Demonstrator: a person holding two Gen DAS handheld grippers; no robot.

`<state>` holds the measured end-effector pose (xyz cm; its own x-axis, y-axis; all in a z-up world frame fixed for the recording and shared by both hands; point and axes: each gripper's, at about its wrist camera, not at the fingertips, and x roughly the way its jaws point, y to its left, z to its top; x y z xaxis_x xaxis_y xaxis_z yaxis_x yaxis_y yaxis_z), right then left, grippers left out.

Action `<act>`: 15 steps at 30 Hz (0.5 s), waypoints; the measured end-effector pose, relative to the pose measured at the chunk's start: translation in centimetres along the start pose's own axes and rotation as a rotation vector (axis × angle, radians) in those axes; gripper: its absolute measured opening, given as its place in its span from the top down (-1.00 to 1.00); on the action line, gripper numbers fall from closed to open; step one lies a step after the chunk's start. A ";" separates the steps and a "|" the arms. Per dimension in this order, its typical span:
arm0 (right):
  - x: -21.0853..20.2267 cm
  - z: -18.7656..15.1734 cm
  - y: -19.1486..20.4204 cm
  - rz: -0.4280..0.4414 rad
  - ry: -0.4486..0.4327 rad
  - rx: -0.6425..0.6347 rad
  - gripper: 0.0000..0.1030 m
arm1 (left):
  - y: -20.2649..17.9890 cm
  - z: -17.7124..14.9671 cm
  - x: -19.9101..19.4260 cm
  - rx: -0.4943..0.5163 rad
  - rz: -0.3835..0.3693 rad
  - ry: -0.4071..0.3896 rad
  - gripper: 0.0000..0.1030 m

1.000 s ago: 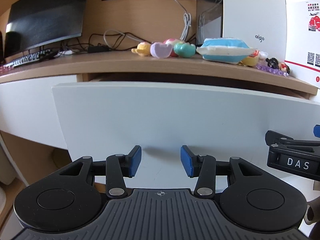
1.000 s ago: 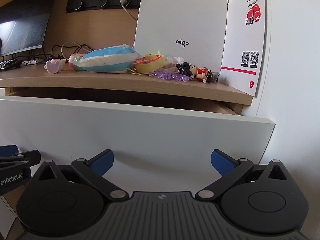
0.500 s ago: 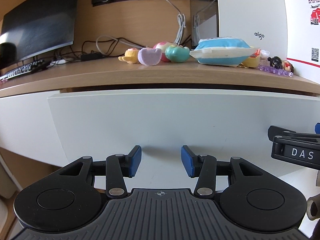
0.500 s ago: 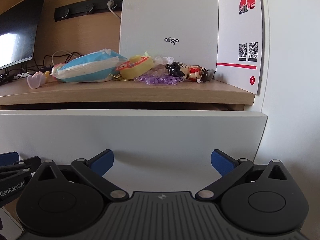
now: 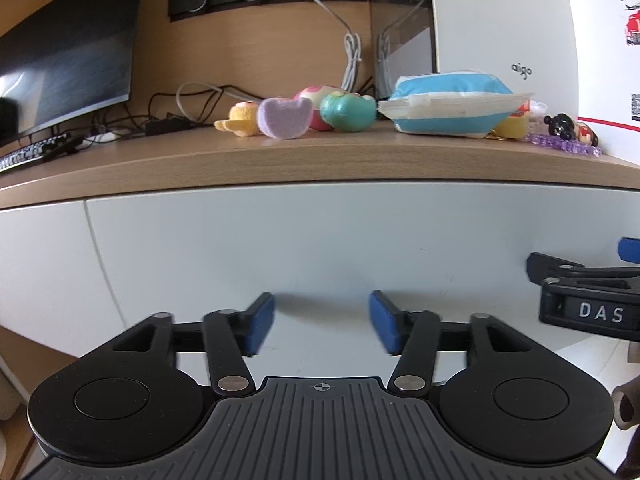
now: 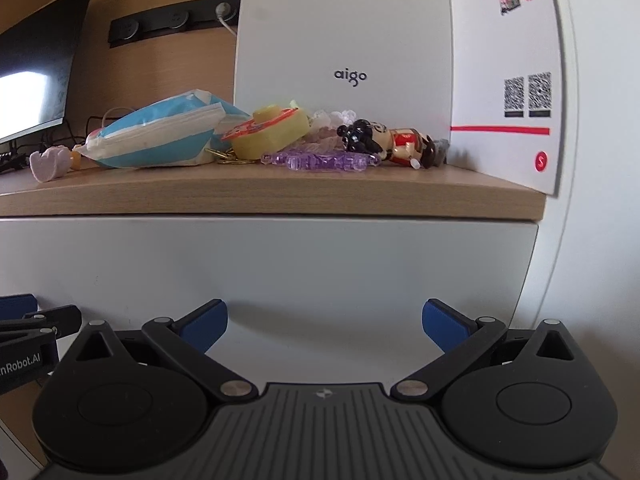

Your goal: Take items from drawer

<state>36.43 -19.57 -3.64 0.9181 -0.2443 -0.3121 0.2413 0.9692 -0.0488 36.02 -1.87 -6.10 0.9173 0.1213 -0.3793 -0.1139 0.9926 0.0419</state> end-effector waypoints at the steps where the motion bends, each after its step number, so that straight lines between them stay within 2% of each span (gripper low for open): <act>1: 0.1 0.0 0.1 0.008 -0.003 -0.008 -1.00 | -0.2 -0.1 0.1 0.007 -0.008 0.000 -0.58; 2: 0.2 -0.1 0.1 0.019 -0.001 -0.009 -1.00 | -0.5 -0.1 0.4 0.011 -0.015 0.002 -0.65; 4: 0.5 -0.2 -0.1 0.044 0.009 0.010 -1.00 | -0.3 0.0 0.9 -0.016 0.012 0.011 -0.91; 6: 0.7 -0.3 -0.7 0.063 0.016 0.039 -1.00 | 0.2 -0.1 1.5 -0.036 0.005 0.019 -1.00; 11: 0.8 -0.5 -0.6 0.052 0.021 0.033 -1.00 | 0.2 0.3 1.4 -0.024 0.011 0.024 -1.00; 15: 0.5 -0.3 -0.3 0.000 0.035 0.017 -1.00 | 0.8 0.9 0.4 -0.051 0.039 0.018 -0.99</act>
<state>36.71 -20.00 -4.11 0.9066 -0.2427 -0.3453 0.2470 0.9685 -0.0323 36.59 -1.04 -5.39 0.9049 0.1591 -0.3949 -0.1690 0.9856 0.0100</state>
